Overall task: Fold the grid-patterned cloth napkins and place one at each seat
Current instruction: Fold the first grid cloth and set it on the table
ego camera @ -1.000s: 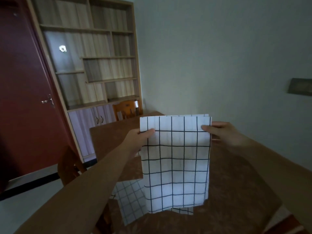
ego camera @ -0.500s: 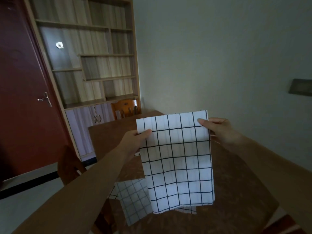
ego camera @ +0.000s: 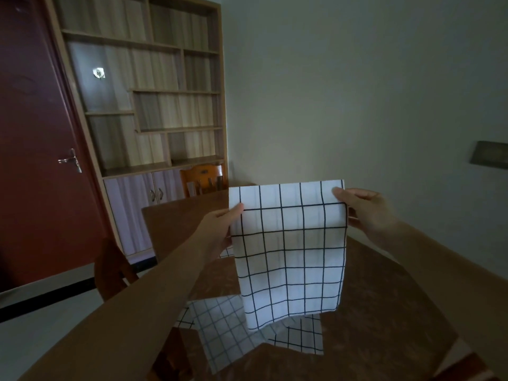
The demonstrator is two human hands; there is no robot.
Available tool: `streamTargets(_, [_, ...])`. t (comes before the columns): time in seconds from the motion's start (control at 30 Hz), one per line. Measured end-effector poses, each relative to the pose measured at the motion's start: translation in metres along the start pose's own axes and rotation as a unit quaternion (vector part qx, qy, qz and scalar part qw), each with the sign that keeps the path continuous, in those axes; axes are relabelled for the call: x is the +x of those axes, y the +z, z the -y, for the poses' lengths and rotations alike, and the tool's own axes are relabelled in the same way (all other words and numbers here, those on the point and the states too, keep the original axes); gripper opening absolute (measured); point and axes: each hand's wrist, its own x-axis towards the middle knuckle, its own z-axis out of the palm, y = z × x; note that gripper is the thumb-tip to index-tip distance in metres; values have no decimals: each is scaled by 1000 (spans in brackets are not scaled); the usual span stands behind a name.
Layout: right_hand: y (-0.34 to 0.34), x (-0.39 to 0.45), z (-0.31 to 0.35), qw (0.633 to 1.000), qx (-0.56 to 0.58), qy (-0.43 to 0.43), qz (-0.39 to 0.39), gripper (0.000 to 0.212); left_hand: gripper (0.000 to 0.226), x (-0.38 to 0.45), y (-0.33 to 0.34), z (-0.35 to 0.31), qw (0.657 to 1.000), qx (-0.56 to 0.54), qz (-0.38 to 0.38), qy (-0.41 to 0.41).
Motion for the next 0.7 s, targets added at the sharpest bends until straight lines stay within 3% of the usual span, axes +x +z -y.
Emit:
streamTargets(0.13, [12,5,10,996,40,-15,-84,16,40,-4,-2,-7,998,-63,-10,-29])
streamTargets(0.27, [19,9,14,986,4,-47,-157,25,15,-7,-3,9,993,106,53,-15])
streamTargets(0.33, [12,8,10,995,-4,-31,-92,53,14,-6,-5,13,996,70,45,-13])
streamTargets(0.37, [8,6,5,999,-44,-2,-16,65,19,-7,-5,13,998,36,39,-16])
streamTargets(0.43, [7,-5,-10,980,-130,79,131,66,26,-7,-9,12,1000,6,4,-13])
streamTargets(0.5, [11,-10,-24,979,-105,114,135,43,31,-2,-15,13,999,5,-37,-10])
streamTargets(0.6, [19,-16,-22,992,-15,79,100,32,57,-5,-18,17,997,25,-51,-60])
streamTargets(0.7, [19,-15,-16,994,-2,68,89,19,58,-16,-24,35,991,77,30,-101])
